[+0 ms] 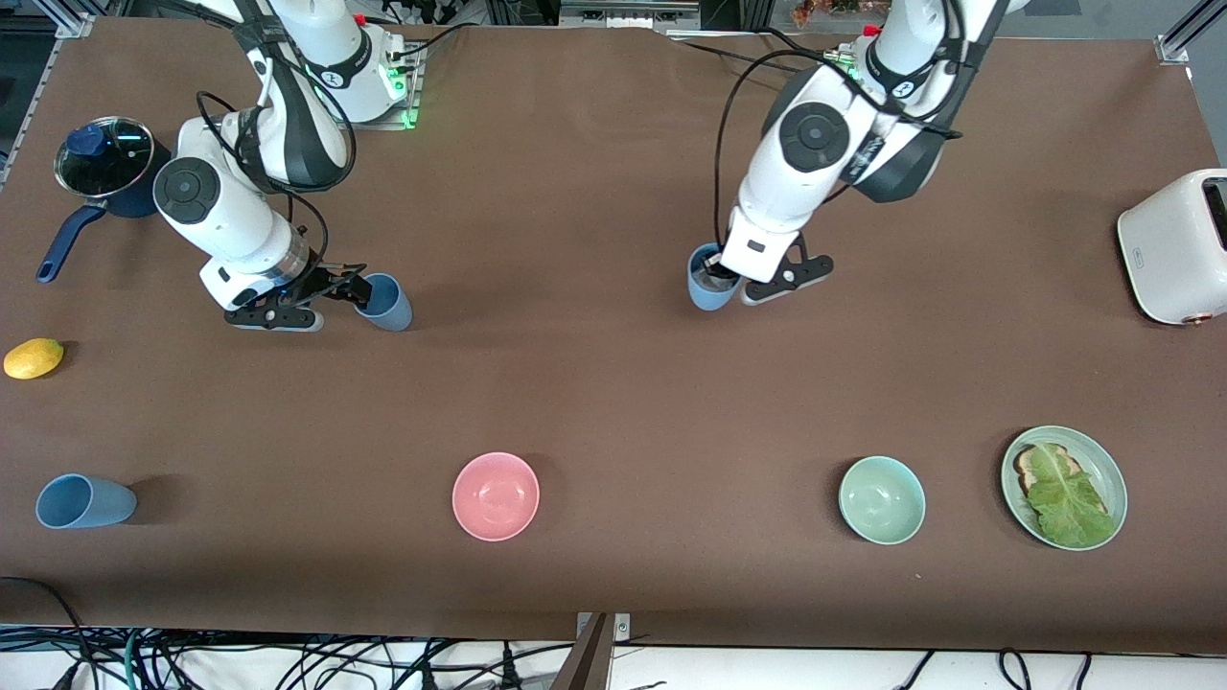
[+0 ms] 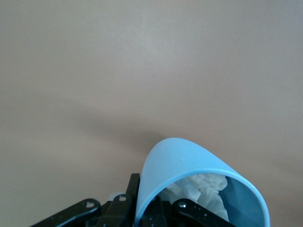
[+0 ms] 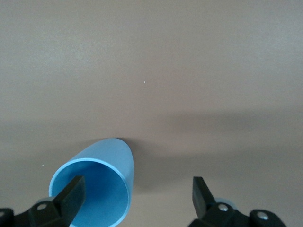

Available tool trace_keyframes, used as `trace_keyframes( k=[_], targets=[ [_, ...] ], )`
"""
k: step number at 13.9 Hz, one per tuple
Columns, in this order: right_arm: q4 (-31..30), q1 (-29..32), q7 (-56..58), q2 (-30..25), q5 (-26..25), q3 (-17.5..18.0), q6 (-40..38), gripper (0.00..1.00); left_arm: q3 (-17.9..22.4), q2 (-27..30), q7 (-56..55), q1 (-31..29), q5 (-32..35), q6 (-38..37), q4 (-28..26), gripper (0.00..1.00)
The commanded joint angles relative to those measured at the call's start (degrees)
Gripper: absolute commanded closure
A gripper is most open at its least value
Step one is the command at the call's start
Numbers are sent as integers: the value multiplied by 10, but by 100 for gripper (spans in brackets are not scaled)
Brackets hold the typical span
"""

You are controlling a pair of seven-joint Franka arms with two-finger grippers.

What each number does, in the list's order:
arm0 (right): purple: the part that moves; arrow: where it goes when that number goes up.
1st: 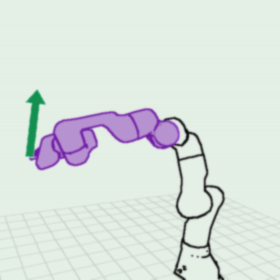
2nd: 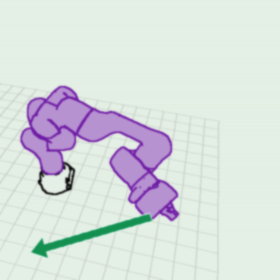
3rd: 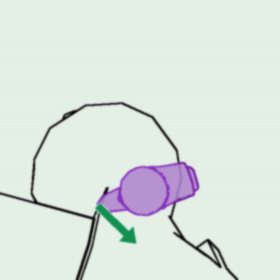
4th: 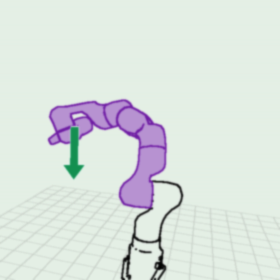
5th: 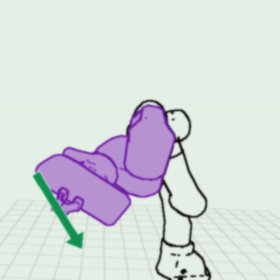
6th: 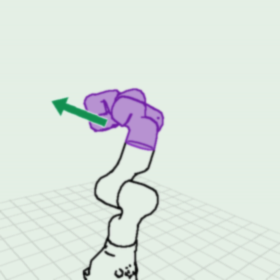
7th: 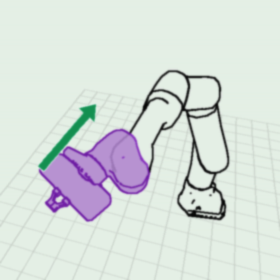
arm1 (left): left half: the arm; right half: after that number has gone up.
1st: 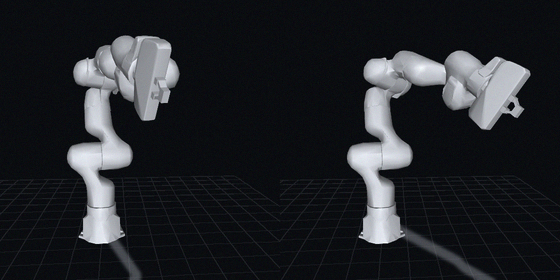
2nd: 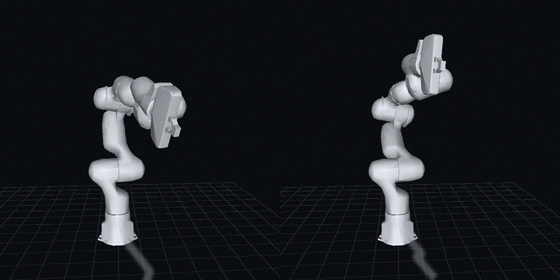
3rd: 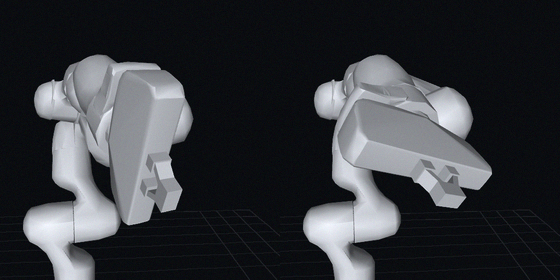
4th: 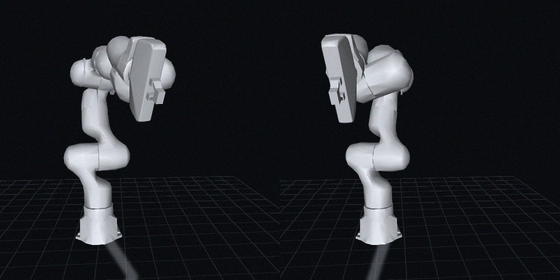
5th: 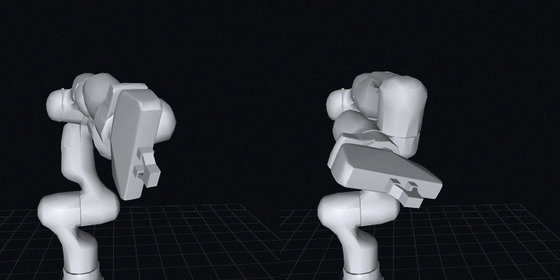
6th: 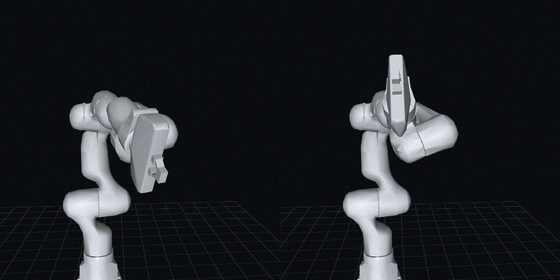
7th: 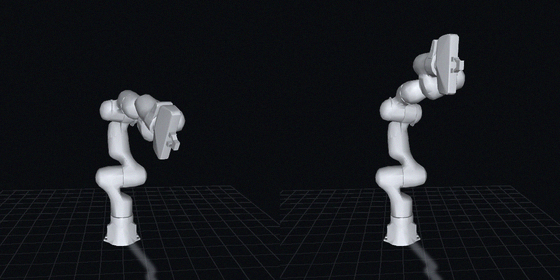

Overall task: Stack blue cups with both arms
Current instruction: 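Carry the tissue cup toward the middle while the right gripper grasps the empty cup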

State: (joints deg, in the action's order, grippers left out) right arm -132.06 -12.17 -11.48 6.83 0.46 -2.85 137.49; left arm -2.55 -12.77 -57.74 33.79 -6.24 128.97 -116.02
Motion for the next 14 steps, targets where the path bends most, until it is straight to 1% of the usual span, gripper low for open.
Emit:
trace_keyframes(
  k=[1,4,8,12,14],
  targets=[
    [-25,2,-1,-16,9,7,9,0,8,-47,-70,41,17,49,19,100],
    [-26,2,9,-8,8,14,8,0,8,-88,-120,77,16,119,19,100],
    [-26,2,10,4,5,14,8,0,9,-122,-130,86,10,165,23,100],
    [-26,2,10,20,4,14,13,0,10,-174,-173,102,12,172,76,100],
    [-25,1,10,21,4,14,13,0,10,-181,-178,103,15,172,80,100]
  ],
)
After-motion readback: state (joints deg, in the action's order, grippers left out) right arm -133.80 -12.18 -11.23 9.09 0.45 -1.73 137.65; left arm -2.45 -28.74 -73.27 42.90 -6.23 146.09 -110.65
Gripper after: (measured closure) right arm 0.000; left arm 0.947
